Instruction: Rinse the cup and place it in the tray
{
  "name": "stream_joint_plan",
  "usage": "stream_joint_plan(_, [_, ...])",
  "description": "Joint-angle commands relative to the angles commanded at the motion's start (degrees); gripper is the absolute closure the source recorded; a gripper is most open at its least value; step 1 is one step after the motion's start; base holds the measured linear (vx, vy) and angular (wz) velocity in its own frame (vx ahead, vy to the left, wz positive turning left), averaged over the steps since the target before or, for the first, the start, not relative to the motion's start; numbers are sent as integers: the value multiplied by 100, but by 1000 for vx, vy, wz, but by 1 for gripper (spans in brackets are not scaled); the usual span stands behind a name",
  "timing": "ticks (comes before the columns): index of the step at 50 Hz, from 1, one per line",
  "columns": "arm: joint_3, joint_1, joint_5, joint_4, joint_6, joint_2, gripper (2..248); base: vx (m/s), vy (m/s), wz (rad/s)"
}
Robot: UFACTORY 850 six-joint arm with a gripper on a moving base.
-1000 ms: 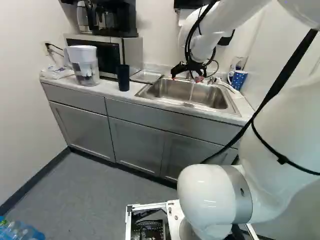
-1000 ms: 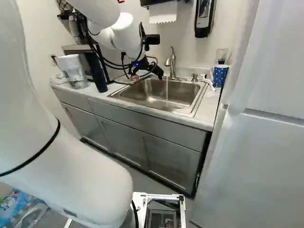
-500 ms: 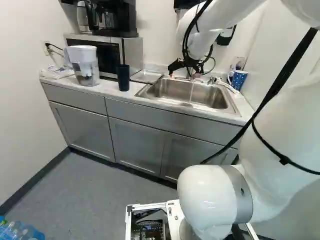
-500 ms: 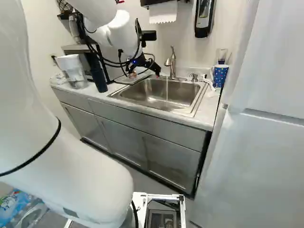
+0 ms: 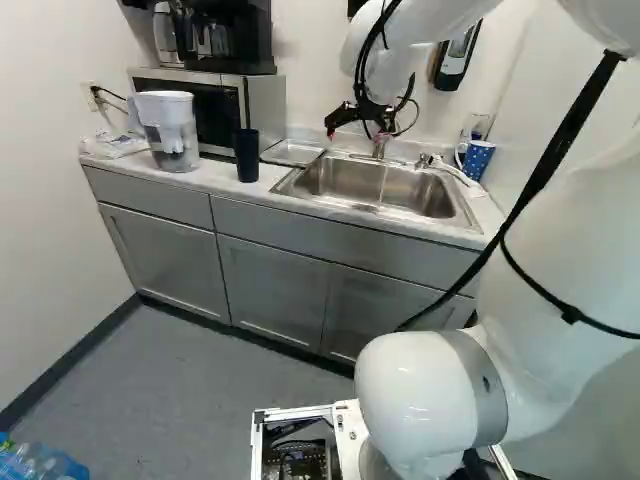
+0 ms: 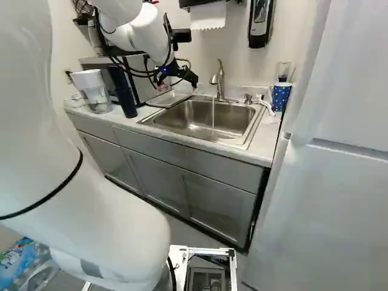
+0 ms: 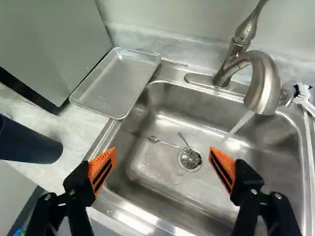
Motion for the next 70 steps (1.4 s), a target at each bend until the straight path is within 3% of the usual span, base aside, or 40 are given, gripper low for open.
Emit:
stream_joint_plan(37, [-900, 609, 0, 0, 0, -432, 3, 0, 0, 0])
stream_joint_plan(70, [-1374, 1159, 0, 0, 0, -726, 3, 0, 0, 0])
